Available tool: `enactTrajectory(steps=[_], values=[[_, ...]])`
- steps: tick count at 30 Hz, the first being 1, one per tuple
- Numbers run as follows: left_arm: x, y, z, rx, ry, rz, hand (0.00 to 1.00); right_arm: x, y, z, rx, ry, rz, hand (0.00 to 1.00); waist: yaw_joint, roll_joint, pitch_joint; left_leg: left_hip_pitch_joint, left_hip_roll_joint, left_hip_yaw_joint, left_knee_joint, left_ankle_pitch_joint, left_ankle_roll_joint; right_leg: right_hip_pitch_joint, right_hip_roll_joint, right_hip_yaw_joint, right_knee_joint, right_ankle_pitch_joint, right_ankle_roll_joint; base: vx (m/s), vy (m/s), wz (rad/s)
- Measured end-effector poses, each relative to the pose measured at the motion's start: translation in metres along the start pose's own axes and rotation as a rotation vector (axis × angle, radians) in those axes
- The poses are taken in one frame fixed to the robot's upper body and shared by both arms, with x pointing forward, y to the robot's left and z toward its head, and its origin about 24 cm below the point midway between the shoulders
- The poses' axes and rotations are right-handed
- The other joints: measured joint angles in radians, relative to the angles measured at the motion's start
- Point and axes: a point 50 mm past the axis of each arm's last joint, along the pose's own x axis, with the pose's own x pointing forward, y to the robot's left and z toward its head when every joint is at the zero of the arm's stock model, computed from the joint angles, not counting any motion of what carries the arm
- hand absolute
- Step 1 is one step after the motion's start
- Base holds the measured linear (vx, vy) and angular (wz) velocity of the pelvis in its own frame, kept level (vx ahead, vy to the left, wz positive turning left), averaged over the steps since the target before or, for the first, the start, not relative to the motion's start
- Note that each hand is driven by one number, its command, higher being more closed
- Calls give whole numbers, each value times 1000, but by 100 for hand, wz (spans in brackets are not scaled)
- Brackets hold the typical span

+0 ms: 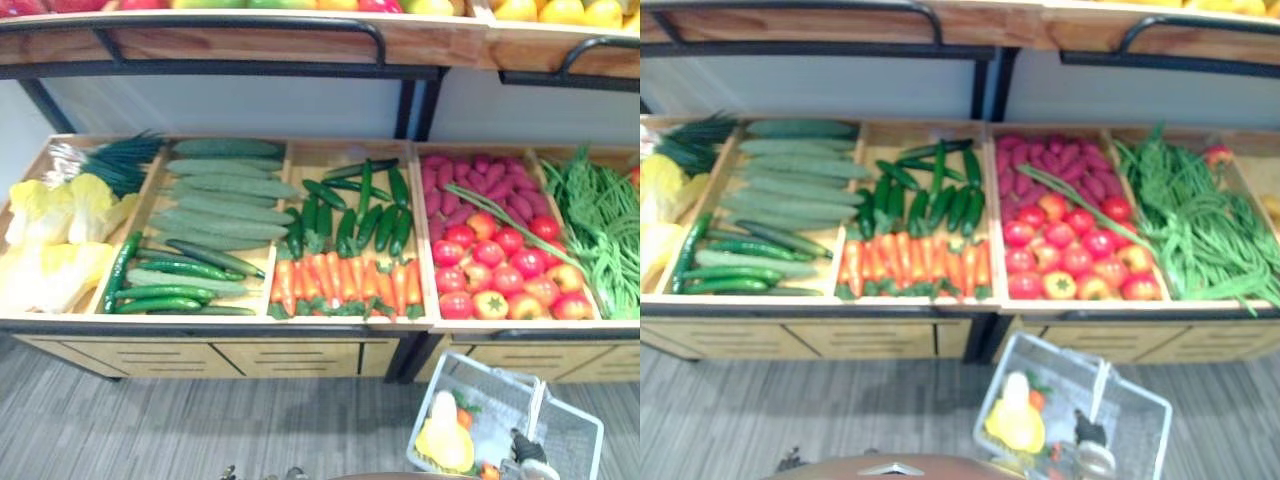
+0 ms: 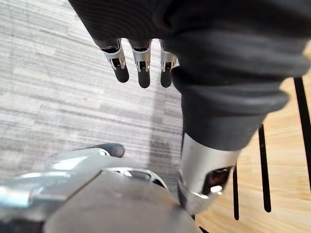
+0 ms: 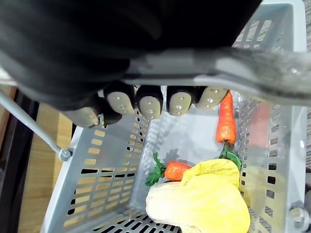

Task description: Pick vegetable in the basket

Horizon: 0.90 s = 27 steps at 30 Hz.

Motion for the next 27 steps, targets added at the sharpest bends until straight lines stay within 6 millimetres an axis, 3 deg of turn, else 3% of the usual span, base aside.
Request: enactTrajectory(steps=[1,3,5,6,7,8,9,10,11,12,13,14,16,20,23,24,25,27], values=[[0,-3,4,18,-14,-11,0,1,-4,1,18,-5,-15,100,-5,15,10,-39,25,-8,109,-58,2,-19,6,15,50,-15,15,-8,51,-26],[2,-4,11,40,-36,-15,0,1,-6,3,53,-12,-28,100,-20,23,15,-78,51,-1,208,-115,3,-41,20,50,68,-8,30,16,103,-51],[4,-4,19,81,-60,-18,0,0,0,8,81,-38,-21,100,-20,26,25,-88,83,60,238,-145,9,-90,45,119,65,53,15,-23,129,-108],[5,-3,23,102,-74,-13,0,1,5,16,101,-70,-9,100,-22,35,32,-82,107,125,240,-154,18,-128,65,134,44,132,-14,-129,182,-168],[6,-3,31,106,-94,-12,0,0,11,23,87,-96,12,100,-21,14,49,-62,112,207,216,-151,33,-160,78,118,-15,246,-52,-156,212,-185],[6,-3,31,108,-93,-13,0,0,15,25,69,-107,28,100,-18,31,50,-45,113,261,181,-139,50,-159,91,110,-95,340,-75,-193,216,-182],[6,-4,31,107,-93,-16,0,0,19,31,49,-131,42,100,-10,33,65,-20,131,342,136,-118,76,-163,81,18,-56,327,-100,-204,199,-170],[6,-4,33,107,-105,-13,0,0,19,39,45,-160,38,100,-20,27,78,24,114,419,99,-109,86,-198,46,-121,218,141,-158,-165,228,-178],[6,-3,32,109,-101,-12,0,1,16,42,35,-169,27,100,-21,19,86,65,101,477,80,-105,93,-189,18,-184,365,54,-177,-113,212,-185],[5,-1,26,111,-86,-7,0,1,15,43,1,-175,35,100,-20,20,87,102,101,552,79,-105,95,-148,-1,-245,472,8,-204,-57,155,-155],[5,1,23,112,-81,-4,0,1,17,42,-13,-177,42,100,-20,20,86,117,102,586,80,-105,96,-132,-6,-267,503,-8,-208,-87,73,-173],[5,4,21,115,-76,1,0,0,22,39,-50,-170,66,100,-25,19,85,130,104,651,88,-107,99,-110,-23,-294,569,-22,-187,-53,9,-127],[5,2,26,108,-91,-7,0,0,26,38,-46,-158,69,100,-23,18,85,132,112,730,103,-107,99,-111,-41,-312,553,-33,-169,-39,-87,-142],[2,-16,25,73,-82,-57,0,3,19,41,-76,-159,57,100,-18,67,55,127,159,820,103,-85,94,-103,71,-338,323,-48,-162,-49,-179,-134],[3,-18,30,65,-95,-65,0,3,21,38,-76,-142,62,100,-25,70,53,130,179,892,168,-72,94,-103,113,-309,198,-76,-152,-10,-242,-112],[3,-19,34,65,-103,-67,0,1,25,30,-74,-115,71,100,-25,57,62,123,237,887,297,-75,95,-48,142,-283,112,-76,-152,-5,-156,-75],[3,-22,38,62,-115,-75,0,0,27,27,-71,-109,76,100,-27,57,64,112,248,861,315,-102,65,-23,147,-270,83,-76,-152,-36,-125,-58],[2,-29,43,58,-139,-92,0,0,26,24,-74,-102,72,100,-29,58,64,78,251,831,285,-119,58,-7,148,-249,68,-76,-152,-110,-8,-38]])
